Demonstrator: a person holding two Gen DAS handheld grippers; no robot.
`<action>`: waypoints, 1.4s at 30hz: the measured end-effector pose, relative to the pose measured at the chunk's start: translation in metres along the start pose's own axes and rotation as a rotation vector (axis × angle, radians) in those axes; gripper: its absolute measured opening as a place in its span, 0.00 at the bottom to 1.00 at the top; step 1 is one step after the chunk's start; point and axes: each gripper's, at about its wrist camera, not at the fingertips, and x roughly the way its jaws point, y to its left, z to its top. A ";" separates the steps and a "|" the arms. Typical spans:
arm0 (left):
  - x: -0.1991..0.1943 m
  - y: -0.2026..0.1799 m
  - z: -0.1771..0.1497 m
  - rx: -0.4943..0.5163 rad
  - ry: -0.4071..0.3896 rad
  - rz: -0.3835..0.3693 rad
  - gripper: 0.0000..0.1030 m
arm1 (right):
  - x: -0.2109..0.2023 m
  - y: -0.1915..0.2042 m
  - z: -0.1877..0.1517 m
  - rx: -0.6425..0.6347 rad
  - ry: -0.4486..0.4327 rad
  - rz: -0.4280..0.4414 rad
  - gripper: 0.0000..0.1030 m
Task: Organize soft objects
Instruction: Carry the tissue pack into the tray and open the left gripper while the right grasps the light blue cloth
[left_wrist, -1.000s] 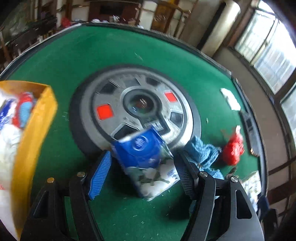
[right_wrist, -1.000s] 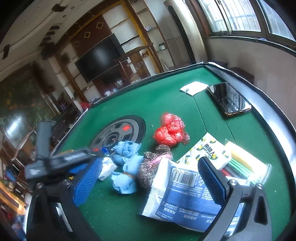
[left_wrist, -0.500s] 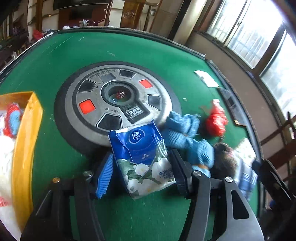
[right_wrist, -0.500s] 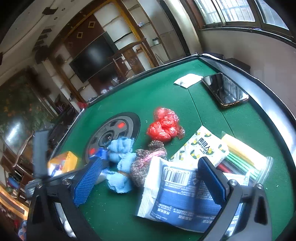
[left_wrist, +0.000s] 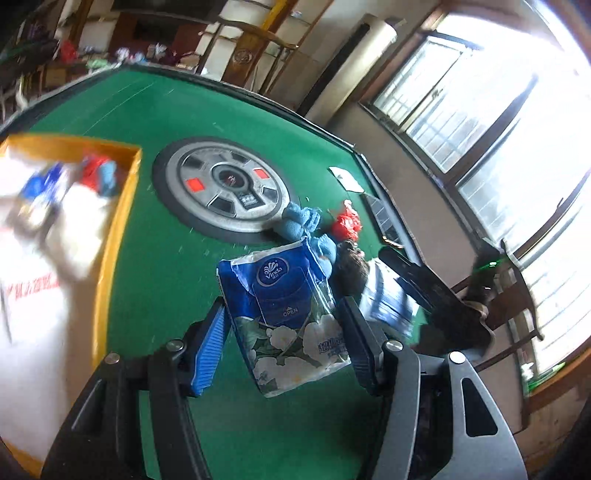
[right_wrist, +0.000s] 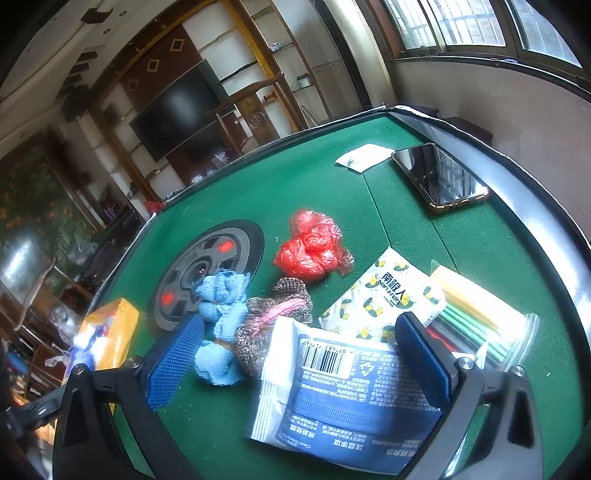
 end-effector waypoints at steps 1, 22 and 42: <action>-0.005 0.006 -0.002 -0.026 0.005 -0.014 0.57 | 0.000 0.000 0.000 -0.002 -0.004 0.002 0.99; -0.086 0.135 -0.017 -0.254 -0.137 0.098 0.57 | 0.043 0.089 -0.006 -0.154 0.226 0.027 0.98; -0.056 0.232 0.048 -0.244 -0.013 0.504 0.62 | 0.075 0.117 0.004 -0.297 0.306 -0.153 0.15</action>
